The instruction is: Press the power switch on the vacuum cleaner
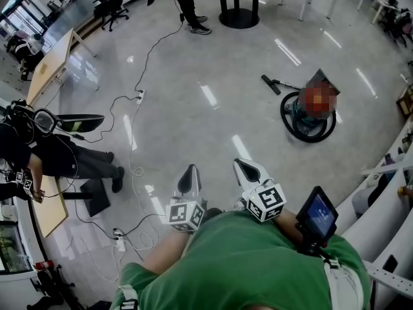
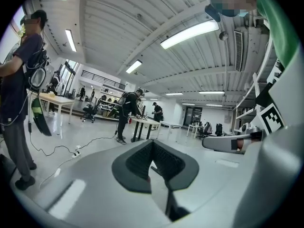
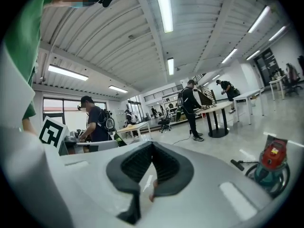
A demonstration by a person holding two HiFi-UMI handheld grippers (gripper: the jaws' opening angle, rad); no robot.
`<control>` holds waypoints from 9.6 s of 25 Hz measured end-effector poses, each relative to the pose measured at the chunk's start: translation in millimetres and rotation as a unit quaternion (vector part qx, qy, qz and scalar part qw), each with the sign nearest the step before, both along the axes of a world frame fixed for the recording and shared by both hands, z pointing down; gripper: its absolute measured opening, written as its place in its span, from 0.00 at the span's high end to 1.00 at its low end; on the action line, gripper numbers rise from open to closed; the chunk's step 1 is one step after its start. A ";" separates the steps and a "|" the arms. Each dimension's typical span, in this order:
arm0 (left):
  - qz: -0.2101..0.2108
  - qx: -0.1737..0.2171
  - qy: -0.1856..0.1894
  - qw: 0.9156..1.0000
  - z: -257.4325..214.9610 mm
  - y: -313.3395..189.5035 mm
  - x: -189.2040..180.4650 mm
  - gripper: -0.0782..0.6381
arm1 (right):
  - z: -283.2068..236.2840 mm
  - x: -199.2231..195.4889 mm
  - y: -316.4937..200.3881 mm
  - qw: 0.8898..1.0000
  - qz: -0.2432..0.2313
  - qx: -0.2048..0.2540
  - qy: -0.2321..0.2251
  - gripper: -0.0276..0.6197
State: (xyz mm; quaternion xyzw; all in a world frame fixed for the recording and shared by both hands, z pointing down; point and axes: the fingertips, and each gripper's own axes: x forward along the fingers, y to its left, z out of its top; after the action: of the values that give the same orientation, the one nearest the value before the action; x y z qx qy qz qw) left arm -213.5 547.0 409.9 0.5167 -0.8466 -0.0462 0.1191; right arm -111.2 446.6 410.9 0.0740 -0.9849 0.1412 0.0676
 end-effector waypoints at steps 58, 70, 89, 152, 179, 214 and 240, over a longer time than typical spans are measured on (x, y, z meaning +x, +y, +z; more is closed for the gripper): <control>0.416 -0.004 0.003 0.909 2.5 -475.2 54.3 0.88 | 11.7 108.9 -370.7 0.892 0.450 -0.021 0.025 0.95; 0.436 -0.018 0.002 0.900 14.4 -543.7 108.3 0.88 | 21.0 173.0 -427.3 0.877 0.479 -0.029 0.025 0.95; 0.504 -0.015 0.029 0.863 21.2 -673.5 93.5 0.88 | 28.1 155.8 -536.4 0.836 0.543 -0.033 0.068 0.95; 0.547 -0.189 -0.007 0.816 204.0 -930.8 202.4 0.88 | 220.8 244.2 -790.5 0.814 0.535 -0.154 0.165 0.95; 0.573 -0.290 0.008 0.767 402.5 -929.7 197.3 0.88 | 424.8 220.4 -781.9 0.804 0.494 -0.230 0.237 0.95; 0.566 -0.346 0.017 0.748 525.8 -924.2 197.3 0.88 | 549.7 200.0 -780.3 0.817 0.430 -0.274 0.270 0.92; 0.573 -0.352 0.014 0.740 529.5 -928.9 200.3 0.88 | 560.0 203.6 -777.7 0.810 0.424 -0.293 0.280 0.92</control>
State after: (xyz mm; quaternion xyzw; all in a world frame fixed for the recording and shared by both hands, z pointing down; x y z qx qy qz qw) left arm -13.2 -382.0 939.4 0.8247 -0.3451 0.3253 0.3082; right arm 92.4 -331.1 970.8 0.4975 -0.7057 0.4108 0.2927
